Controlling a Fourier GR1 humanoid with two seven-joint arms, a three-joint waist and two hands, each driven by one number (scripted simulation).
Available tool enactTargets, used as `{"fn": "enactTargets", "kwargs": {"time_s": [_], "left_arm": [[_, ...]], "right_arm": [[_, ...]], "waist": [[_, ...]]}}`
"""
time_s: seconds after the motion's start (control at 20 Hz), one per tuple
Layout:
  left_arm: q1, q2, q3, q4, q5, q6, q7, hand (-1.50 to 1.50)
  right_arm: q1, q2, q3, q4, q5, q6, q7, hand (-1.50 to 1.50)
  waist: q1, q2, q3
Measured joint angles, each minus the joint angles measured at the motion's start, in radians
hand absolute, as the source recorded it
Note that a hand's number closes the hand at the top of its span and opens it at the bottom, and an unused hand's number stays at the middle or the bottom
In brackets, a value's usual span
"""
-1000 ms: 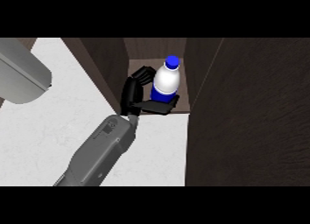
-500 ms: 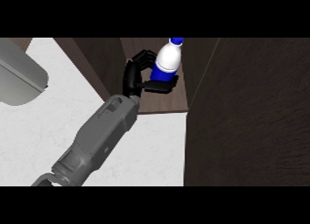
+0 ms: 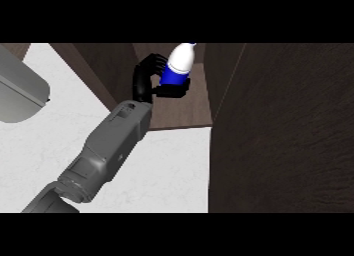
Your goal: Pick up the bottled water, place it into the cabinet and close the cabinet
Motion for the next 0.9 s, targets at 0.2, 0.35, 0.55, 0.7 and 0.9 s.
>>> {"fn": "enactTargets", "kwargs": {"time_s": [0.2,0.35,0.55,0.7,0.9], "left_arm": [[-0.026,0.017,0.041,0.062,0.011,-0.002,-0.035,1.50],[-0.052,0.024,0.038,0.108,-0.009,0.026,-0.055,-1.50],[-0.085,0.037,0.029,0.154,-0.037,0.064,-0.080,-1.50],[-0.114,0.044,0.024,0.181,-0.052,0.089,-0.083,-1.50],[-0.127,0.041,0.035,0.194,-0.052,0.088,-0.100,-1.50]], "right_arm": [[-0.001,0.010,0.012,0.000,-0.004,0.003,0.001,-1.50],[-0.001,0.011,0.016,-0.002,-0.006,0.008,0.002,-1.50],[0.009,0.002,0.008,0.002,-0.009,0.033,-0.016,-1.50],[0.018,-0.002,-0.002,0.002,-0.013,0.044,-0.023,-1.50],[0.007,-0.008,-0.013,0.007,-0.017,0.057,-0.025,-1.50]], "waist": [[-0.009,0.003,-0.001],[-0.015,0.006,-0.001],[-0.030,0.008,-0.001],[-0.035,0.010,-0.001],[-0.033,0.013,-0.001]]}}
